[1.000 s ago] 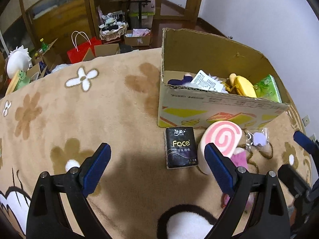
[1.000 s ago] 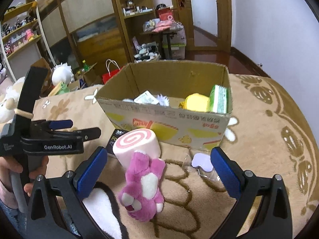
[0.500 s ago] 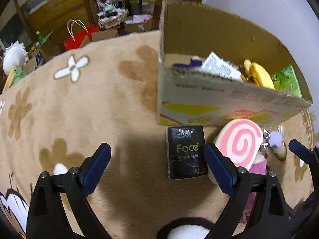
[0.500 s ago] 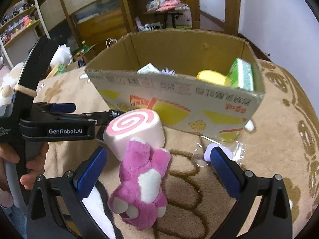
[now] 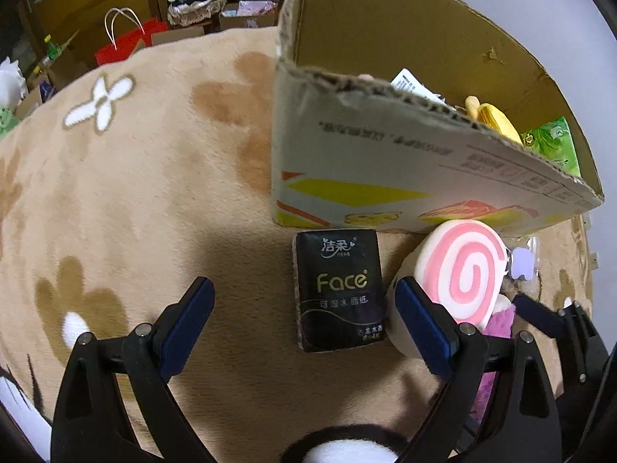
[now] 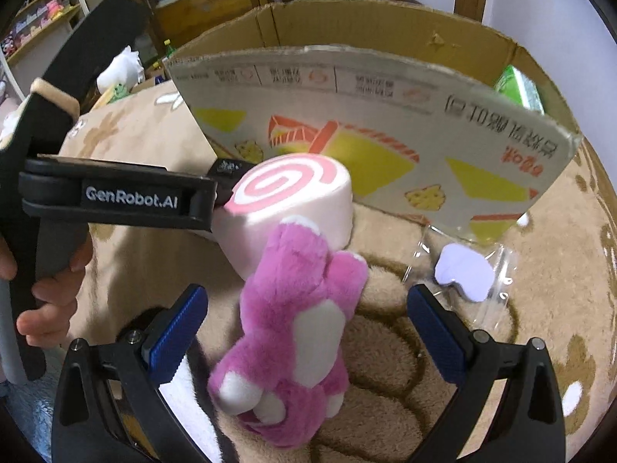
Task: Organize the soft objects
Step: 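Move the right tool toward the pink plush bear while the left tool nears the black Face pack, then grasp the black Face pack with the left tool while the right tool grasps the pink bear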
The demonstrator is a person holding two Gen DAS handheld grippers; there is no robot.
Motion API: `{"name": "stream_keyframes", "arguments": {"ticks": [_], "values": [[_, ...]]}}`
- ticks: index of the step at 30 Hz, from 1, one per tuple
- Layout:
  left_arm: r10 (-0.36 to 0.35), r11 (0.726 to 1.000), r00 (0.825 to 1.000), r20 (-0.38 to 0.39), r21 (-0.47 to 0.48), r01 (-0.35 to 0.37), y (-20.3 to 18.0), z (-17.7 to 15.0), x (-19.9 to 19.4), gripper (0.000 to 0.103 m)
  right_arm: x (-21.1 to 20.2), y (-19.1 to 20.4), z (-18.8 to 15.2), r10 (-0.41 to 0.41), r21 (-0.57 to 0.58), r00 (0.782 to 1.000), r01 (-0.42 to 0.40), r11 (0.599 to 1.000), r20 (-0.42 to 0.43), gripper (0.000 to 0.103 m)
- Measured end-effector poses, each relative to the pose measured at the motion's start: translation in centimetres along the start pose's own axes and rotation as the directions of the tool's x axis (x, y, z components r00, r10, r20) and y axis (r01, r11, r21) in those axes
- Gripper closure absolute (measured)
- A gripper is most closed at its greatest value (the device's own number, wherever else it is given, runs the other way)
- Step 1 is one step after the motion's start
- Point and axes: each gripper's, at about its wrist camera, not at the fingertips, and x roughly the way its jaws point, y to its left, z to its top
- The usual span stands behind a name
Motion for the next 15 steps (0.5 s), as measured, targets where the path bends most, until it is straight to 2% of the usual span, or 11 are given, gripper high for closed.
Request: {"name": "stream_keyframes", "arguments": {"ticks": [5,9,13,15], "values": [[-0.019,1.000,1.000,-0.013,-0.023,0.019,0.3,0.1,0.8,0.009,1.2,-0.4,-0.1,-0.013,0.031,0.998,0.015,0.999,-0.056,0.012],[-0.013,1.000,1.000,-0.010,-0.018,0.013,0.1,-0.2,1.3,0.009,1.6,-1.0,-0.4,-0.004,0.054,0.998,0.008,0.999,-0.069,0.015],[-0.014,1.000,1.000,-0.021,-0.013,0.013,0.2,-0.3,1.9,0.016,1.7,-1.0,-0.2,0.010,0.045,0.997,-0.007,0.999,-0.073,0.027],[0.002,1.000,1.000,-0.028,-0.003,-0.002,0.0,-0.5,2.1,0.017,1.5,-0.8,-0.2,0.016,0.041,0.997,-0.013,0.999,-0.081,0.037]]}}
